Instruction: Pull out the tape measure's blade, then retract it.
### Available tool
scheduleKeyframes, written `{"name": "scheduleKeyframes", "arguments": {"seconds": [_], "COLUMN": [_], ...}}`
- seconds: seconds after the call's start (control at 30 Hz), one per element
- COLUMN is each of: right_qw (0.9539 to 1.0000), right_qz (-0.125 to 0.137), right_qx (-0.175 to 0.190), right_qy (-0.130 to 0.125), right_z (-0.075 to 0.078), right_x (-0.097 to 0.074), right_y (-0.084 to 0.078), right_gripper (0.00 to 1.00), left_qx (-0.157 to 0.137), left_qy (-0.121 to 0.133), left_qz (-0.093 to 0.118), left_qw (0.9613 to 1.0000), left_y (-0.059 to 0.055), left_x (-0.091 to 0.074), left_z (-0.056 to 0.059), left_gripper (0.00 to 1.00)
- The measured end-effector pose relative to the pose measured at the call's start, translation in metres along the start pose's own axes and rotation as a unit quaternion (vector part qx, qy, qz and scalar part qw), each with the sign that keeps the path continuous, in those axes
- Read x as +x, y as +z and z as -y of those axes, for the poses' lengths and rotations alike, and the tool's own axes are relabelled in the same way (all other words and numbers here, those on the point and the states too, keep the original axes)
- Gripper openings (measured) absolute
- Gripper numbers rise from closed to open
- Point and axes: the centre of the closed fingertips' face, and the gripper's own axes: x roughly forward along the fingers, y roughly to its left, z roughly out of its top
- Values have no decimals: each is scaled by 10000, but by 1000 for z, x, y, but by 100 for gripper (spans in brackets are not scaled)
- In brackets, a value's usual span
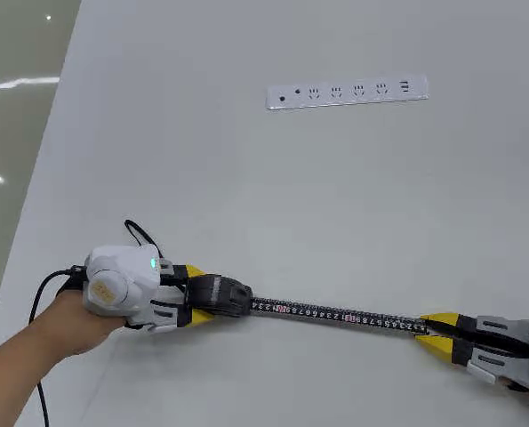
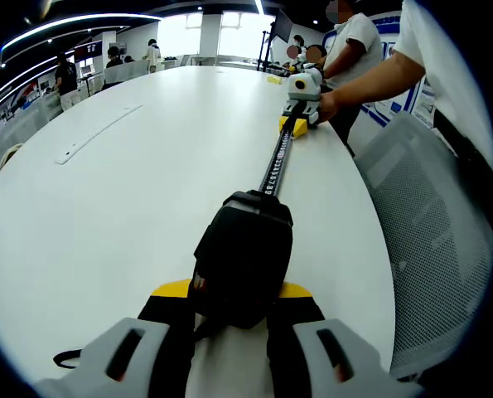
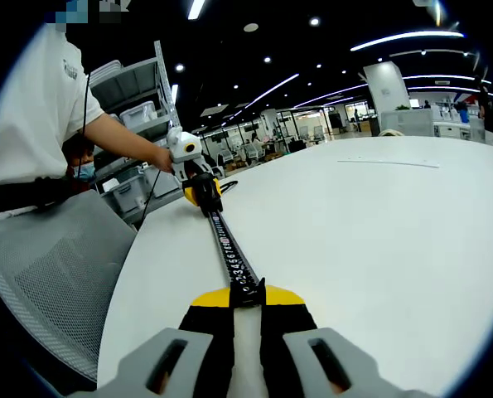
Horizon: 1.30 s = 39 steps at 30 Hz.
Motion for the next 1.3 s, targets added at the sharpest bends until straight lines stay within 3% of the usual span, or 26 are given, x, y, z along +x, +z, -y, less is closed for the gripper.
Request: {"name": "scheduleKeyframes", "arguments": {"seconds": [0.63,0.97,1.3], "right_qw": [9999,9999,9997], "right_qz": [-101,-50,-235], "right_qx": [-65,135,15], "right_qy": [-54,-28,-118], "right_z": [1,0,3], "right_x": [2,1,2], "right_y": [1,3,-4], "right_gripper": [12,13,14], "left_qx": [-1,38,-8], "left_qy": [17,23,81], "left_qz": [35,34,-26], "left_qw": [10000,10000,10000], "left_y": [1,1,-1], "left_x": [1,0,3], "left_z": [0,0,-1], "left_gripper": [30,30,31]}}
